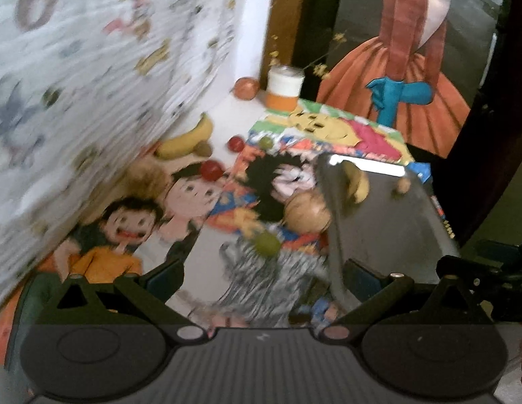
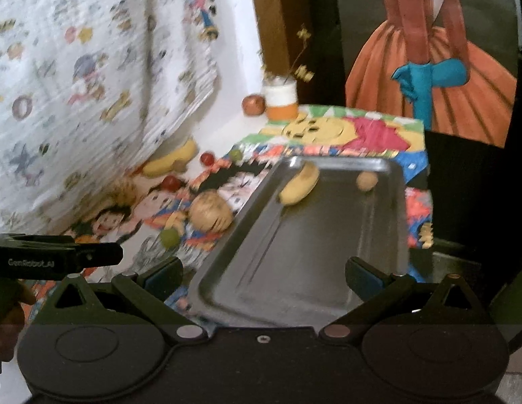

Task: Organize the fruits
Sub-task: 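Withdraw both tools from the tray toward the remaining fruits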

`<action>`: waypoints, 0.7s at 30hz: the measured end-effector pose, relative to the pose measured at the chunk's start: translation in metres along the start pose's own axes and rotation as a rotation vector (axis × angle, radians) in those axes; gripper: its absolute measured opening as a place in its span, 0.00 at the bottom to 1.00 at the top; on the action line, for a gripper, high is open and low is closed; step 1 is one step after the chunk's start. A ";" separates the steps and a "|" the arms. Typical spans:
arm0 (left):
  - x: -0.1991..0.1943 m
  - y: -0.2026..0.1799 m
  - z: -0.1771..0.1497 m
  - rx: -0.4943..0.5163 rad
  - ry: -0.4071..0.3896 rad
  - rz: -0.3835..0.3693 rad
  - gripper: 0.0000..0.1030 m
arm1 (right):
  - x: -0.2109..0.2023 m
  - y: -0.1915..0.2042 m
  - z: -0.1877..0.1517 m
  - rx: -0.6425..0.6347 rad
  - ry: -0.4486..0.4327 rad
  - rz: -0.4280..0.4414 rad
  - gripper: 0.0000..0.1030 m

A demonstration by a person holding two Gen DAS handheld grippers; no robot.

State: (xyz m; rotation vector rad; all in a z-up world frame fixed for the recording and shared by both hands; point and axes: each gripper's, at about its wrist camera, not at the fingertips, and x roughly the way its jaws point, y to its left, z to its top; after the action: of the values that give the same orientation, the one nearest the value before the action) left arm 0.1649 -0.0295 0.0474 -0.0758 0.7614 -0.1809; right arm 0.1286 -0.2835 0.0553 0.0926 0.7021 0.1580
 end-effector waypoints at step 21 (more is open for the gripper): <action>0.001 0.069 -0.040 -0.128 0.076 0.106 1.00 | 0.029 0.055 -0.033 -0.124 0.150 0.070 0.99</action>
State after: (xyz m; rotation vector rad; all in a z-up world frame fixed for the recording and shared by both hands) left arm 0.1474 0.0382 0.0088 -0.1505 0.8498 -0.0343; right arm 0.1228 -0.2235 0.0187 -0.0142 0.8375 0.2771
